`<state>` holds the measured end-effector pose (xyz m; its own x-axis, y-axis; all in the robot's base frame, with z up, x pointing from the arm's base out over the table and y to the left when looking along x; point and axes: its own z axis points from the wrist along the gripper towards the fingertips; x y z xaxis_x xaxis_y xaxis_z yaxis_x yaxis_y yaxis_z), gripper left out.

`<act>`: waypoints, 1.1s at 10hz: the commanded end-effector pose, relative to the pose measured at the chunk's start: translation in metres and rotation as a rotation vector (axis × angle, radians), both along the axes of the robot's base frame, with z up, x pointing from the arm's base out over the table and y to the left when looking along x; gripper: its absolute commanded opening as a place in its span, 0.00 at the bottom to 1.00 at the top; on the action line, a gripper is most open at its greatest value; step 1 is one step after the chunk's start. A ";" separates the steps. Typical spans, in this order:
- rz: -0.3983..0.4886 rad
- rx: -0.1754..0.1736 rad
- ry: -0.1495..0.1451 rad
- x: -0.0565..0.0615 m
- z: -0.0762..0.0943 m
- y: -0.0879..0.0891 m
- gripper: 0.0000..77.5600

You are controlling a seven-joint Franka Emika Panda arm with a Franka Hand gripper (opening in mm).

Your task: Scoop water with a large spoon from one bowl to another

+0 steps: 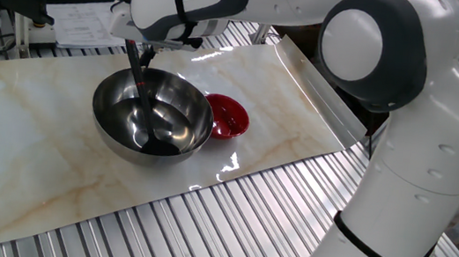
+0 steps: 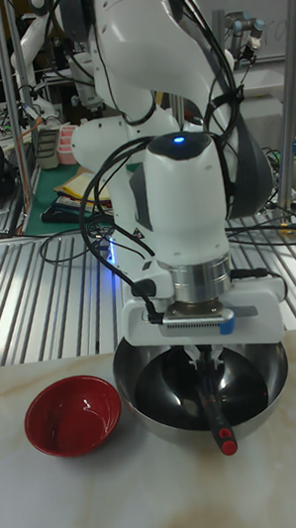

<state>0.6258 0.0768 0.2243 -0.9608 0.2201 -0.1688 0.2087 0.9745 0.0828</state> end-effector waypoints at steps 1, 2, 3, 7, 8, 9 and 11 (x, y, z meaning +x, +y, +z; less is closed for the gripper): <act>0.012 0.004 -0.011 0.001 0.002 0.000 0.00; 0.002 0.016 -0.015 0.001 0.002 0.000 0.00; -0.005 0.034 -0.016 0.001 0.002 0.000 0.00; -0.036 0.066 -0.016 0.001 0.002 0.000 0.00; -0.041 0.060 -0.021 0.001 0.002 0.000 0.00; -0.046 0.060 -0.024 0.001 0.002 0.000 0.00; -0.046 0.063 -0.026 0.001 0.002 0.000 0.00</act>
<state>0.6249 0.0769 0.2228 -0.9504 0.2624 -0.1669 0.2405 0.9604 0.1405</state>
